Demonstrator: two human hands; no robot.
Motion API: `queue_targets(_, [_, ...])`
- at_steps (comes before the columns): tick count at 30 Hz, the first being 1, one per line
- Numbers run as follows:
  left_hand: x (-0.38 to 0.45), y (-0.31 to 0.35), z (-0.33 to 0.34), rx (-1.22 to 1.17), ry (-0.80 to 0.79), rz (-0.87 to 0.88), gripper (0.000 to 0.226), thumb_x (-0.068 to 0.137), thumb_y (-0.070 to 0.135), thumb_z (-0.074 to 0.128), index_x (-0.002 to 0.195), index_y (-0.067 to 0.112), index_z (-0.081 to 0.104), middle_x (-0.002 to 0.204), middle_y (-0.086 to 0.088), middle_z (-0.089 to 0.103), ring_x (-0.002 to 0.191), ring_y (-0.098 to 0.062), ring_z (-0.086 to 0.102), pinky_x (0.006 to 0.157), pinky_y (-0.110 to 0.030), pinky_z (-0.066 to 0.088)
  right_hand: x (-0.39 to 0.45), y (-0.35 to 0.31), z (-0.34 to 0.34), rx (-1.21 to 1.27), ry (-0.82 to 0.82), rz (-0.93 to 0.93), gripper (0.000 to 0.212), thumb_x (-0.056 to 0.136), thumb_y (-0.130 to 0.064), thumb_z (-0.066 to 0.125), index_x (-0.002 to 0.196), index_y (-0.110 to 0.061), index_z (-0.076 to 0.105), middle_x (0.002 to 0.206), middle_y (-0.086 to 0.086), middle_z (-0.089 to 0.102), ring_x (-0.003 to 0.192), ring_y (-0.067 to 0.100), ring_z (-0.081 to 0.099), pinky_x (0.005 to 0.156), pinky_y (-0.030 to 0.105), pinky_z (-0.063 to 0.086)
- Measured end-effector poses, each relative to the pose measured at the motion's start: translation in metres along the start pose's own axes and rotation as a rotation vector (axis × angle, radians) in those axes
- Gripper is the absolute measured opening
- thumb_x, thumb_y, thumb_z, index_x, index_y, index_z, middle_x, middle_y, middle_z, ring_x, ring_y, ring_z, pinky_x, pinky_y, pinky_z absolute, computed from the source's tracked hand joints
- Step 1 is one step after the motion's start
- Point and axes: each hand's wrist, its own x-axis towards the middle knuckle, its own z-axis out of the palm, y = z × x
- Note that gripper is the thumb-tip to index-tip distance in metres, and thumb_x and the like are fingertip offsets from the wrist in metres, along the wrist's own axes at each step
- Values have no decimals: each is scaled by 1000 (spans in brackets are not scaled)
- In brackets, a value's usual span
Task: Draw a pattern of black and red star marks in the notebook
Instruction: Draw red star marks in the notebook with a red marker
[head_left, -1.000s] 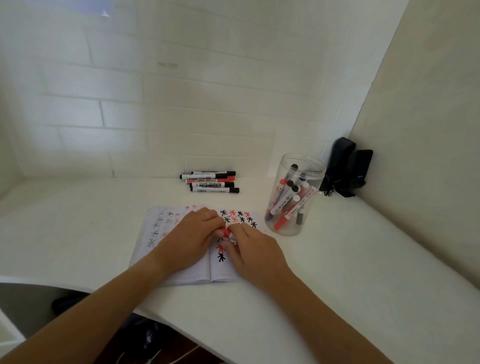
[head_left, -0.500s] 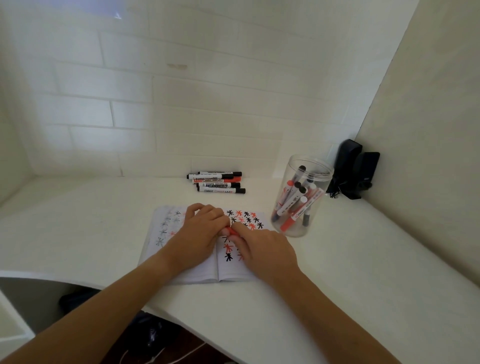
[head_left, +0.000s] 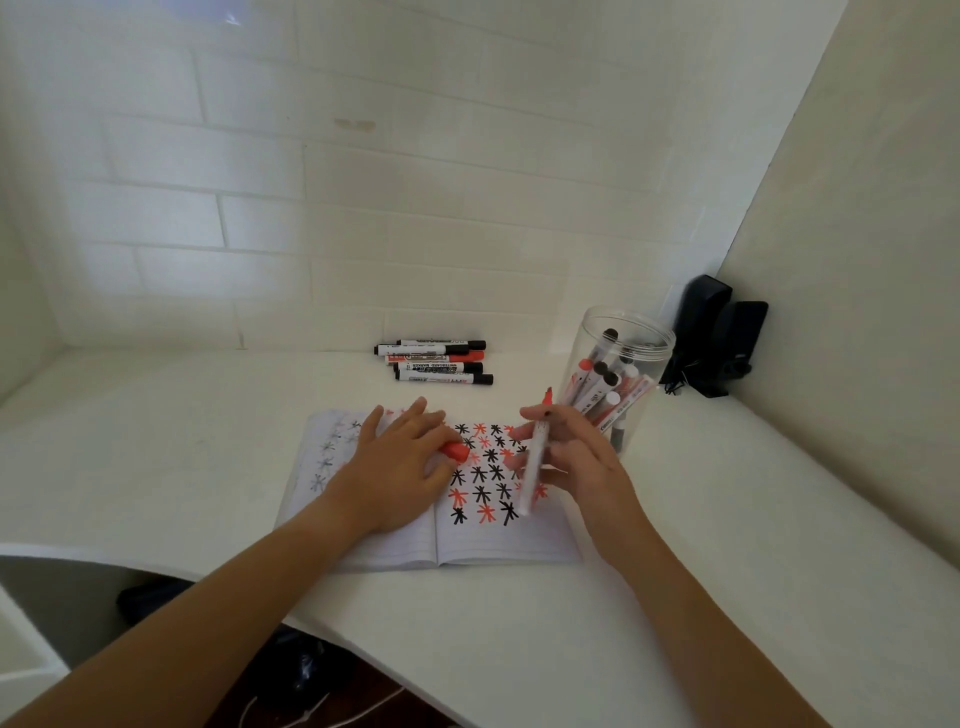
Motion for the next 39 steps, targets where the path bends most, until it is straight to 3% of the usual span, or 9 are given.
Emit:
queue_targets(5, [2, -3, 0, 15, -29, 2, 66, 85, 69, 14, 138, 44, 46, 159, 16, 32, 154, -8, 5, 124, -50, -2, -2, 5, 5, -19, -29, -15, 8, 101, -12, 64, 108, -14, 60, 76, 10, 69, 65, 24, 62, 58, 29, 50])
queue_targets(8, [3, -3, 0, 12, -37, 0, 63, 87, 68, 17, 138, 45, 45, 157, 17, 33, 153, -7, 7, 124, -49, 0, -3, 13, 11, -110, -2, 7, 20, 106, -34, 57, 93, -19, 59, 62, 3, 53, 58, 21, 45, 50, 28, 35])
queue_targets(11, [3, -3, -1, 3, -42, -1, 58, 89, 66, 22, 137, 45, 46, 156, 18, 35, 153, -7, 8, 125, -47, 1, -2, 12, 10, -1, 35, 98, 14, 109, -22, 47, 104, -19, 60, 64, 12, 59, 56, 25, 49, 49, 30, 34])
queue_targets(14, [4, -4, -1, 1, -39, 5, 61, 87, 68, 18, 136, 45, 45, 155, 18, 35, 153, -7, 9, 125, -47, 2, -2, 9, 7, 69, 19, 157, 11, 103, -7, 54, 112, -13, 58, 79, 16, 69, 59, 31, 62, 45, 28, 41])
queue_targets(16, [4, -4, -1, -2, -44, 2, 62, 86, 68, 17, 137, 45, 45, 156, 18, 34, 153, -7, 9, 125, -47, 2, -2, 12, 5, 27, 29, 155, 5, 99, -10, 63, 100, -15, 64, 75, 16, 67, 55, 30, 60, 41, 25, 39])
queue_targets(19, [3, -3, -2, -1, -45, 0, 63, 86, 68, 17, 138, 46, 44, 156, 19, 34, 152, -6, 9, 125, -47, 2, -2, 17, 6, -116, 94, 144, 25, 97, -29, 70, 81, -14, 58, 58, 15, 56, 40, 23, 46, 37, 21, 33])
queue_targets(25, [3, -3, -3, 6, -48, -1, 64, 86, 68, 16, 138, 45, 45, 156, 18, 34, 152, -6, 8, 125, -47, 3, -1, 13, -1, -85, 11, 165, 17, 92, -12, 75, 95, -5, 60, 62, 17, 63, 49, 26, 55, 43, 28, 45])
queue_targets(31, [3, -1, -5, 55, -120, -9, 77, 83, 70, 5, 153, 47, 24, 165, 16, 17, 153, -6, -5, 125, -46, -4, -2, 24, 1, -106, 145, 164, 21, 96, -19, 70, 89, -7, 55, 57, 12, 54, 39, 20, 40, 37, 23, 34])
queue_targets(39, [3, 0, -5, 93, -151, -3, 77, 83, 71, -1, 156, 48, 13, 167, 13, 7, 153, -6, -12, 124, -49, -7, -7, 18, 3, -229, 119, 118, 16, 95, -18, 72, 88, -17, 58, 58, 4, 60, 43, 18, 46, 38, 22, 36])
